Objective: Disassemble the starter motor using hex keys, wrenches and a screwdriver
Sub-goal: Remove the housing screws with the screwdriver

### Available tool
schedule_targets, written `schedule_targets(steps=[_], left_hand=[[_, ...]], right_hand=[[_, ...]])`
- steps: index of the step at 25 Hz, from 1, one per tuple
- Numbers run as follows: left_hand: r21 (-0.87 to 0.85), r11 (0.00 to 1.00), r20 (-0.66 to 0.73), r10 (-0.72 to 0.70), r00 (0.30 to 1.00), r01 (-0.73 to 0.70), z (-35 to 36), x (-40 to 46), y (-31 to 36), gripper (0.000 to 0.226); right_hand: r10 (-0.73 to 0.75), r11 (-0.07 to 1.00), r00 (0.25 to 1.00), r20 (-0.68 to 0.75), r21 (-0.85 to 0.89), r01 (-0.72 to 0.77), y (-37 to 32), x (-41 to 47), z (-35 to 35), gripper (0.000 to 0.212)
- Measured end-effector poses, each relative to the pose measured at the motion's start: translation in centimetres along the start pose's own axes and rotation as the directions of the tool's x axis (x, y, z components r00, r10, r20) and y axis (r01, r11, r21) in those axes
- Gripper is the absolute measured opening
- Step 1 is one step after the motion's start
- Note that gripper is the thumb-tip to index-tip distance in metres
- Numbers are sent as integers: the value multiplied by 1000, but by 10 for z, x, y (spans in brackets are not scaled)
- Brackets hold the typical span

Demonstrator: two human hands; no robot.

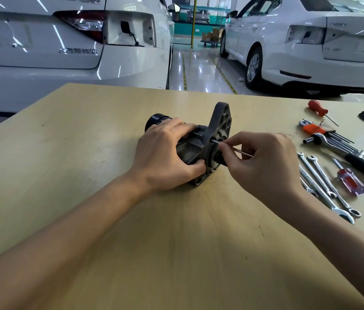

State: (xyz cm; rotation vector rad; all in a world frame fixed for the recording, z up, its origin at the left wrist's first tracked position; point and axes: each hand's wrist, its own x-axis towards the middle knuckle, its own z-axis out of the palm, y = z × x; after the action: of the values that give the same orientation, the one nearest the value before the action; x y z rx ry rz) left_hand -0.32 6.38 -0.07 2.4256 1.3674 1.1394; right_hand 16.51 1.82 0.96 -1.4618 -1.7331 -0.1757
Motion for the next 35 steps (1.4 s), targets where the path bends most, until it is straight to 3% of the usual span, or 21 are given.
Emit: schedule_targets(steps=[5,9,11,13,16,18,20,22,24,26,28,32,35], left_hand=[[-13,1000,-5,-23,1000,23,1,1,0,60],[-21,999,5,-41,999,41,1,2,-1,62],[-29,999,12,-44,999,45,0,3,-1,63],[-38,998,26,-48,999,49,-1,2,-2,63],[-60,997,50,-53,997,56,-3,4,-3,65],[-54,997,70,-53,996,57,-4,6,-5,67],[-40,999,74,-30,997,33,-4,5,-7,68],[-16,1000,54,0,999,1,-3,1,-7,69],[-5,1000,19,0,1000,0,-2,-2,-7,70],[-18,999,-12,-28,1000,28,-1,-4,-7,68],[-44,998,-30,-49,998,47,-1,-6,-7,68],[-31,998,-38,-59,998,58,0,-8,-8,71],[54,998,-11,-27,1000,28,-2,-9,-10,74]], right_hand=[[-163,980,981,-108,-131,149,1,-2,3,9],[-319,928,940,-119,-241,284,10,-3,7,20],[-464,843,882,-87,-348,409,16,-1,6,21],[-628,712,777,-44,-436,550,22,3,3,12],[-764,557,645,30,-474,682,30,17,-6,6],[-759,533,643,104,-467,705,28,19,-7,7],[-625,685,774,104,-402,607,20,10,-5,5],[-320,919,946,49,-228,323,10,-4,-5,7],[27,1000,998,56,-3,-26,9,-7,-5,10],[241,935,956,169,224,-276,10,-1,-9,14],[331,831,893,305,354,-429,8,6,-14,15],[414,715,784,462,368,-594,3,15,-16,16],[485,548,657,578,385,-743,5,20,-17,14]])
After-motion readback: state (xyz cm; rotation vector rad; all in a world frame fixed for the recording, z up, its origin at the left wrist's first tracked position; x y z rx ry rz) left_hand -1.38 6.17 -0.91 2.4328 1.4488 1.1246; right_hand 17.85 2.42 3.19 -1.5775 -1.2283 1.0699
